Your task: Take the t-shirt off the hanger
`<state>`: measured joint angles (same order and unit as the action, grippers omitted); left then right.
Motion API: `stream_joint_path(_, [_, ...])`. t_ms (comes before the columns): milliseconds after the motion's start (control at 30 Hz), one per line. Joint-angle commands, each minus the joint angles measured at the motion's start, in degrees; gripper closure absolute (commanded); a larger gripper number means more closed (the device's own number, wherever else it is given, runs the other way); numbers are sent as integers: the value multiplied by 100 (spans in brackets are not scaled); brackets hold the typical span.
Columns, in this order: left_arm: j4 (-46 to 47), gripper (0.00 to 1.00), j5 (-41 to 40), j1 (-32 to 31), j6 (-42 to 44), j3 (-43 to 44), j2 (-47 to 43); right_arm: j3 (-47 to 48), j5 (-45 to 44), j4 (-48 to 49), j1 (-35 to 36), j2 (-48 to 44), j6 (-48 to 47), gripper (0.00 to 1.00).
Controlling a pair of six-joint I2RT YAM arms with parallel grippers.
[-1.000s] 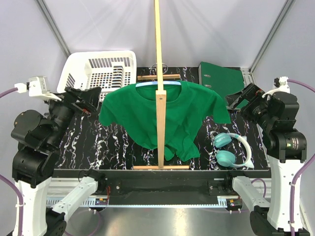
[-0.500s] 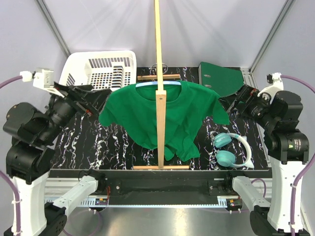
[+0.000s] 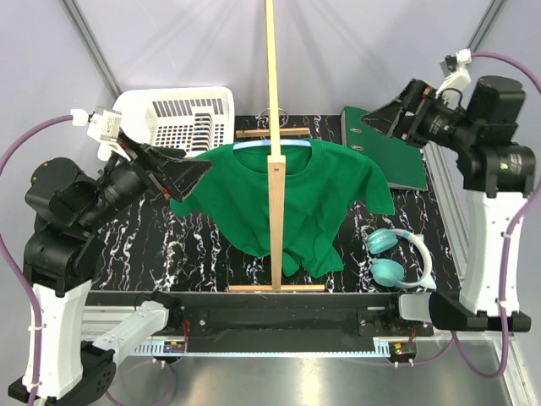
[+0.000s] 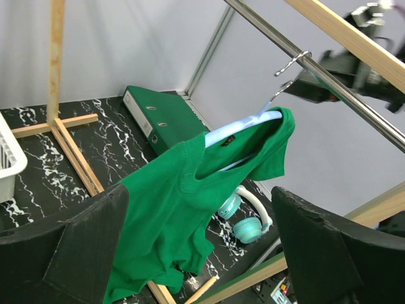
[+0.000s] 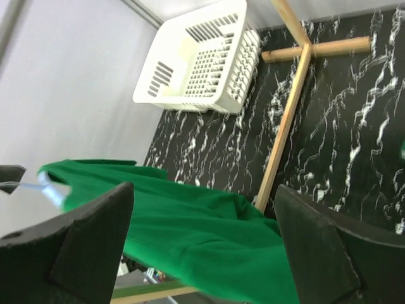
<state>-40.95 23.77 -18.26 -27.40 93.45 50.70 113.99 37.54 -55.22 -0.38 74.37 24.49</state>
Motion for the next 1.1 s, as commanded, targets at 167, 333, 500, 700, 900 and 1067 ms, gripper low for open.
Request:
stream_joint_path(167, [280,1,541,33,-125,-64,72,-1055,1949,1971,328,-687,110,0])
stream_joint_path(333, [351,1,681,33,-143,-151,46,-845,2547,2042,669,-503,-321,0])
stream_joint_path(500, [403,1,848,33,-178,-195,19,-501,2269,1480,1417,-90,-1129,0])
stream_joint_path(700, [456,1,1094,33,-240,-275,-51,113,1511,426,1813,393,-2595,1])
stream_joint_path(900, [614,1,1218,33,-284,-371,-121,123,1133,-32,2129,552,-3353,18])
stream_joint_path(1067, [834,1,1411,33,-415,-547,-218,-132,1001,-33,2218,473,-3600,30])
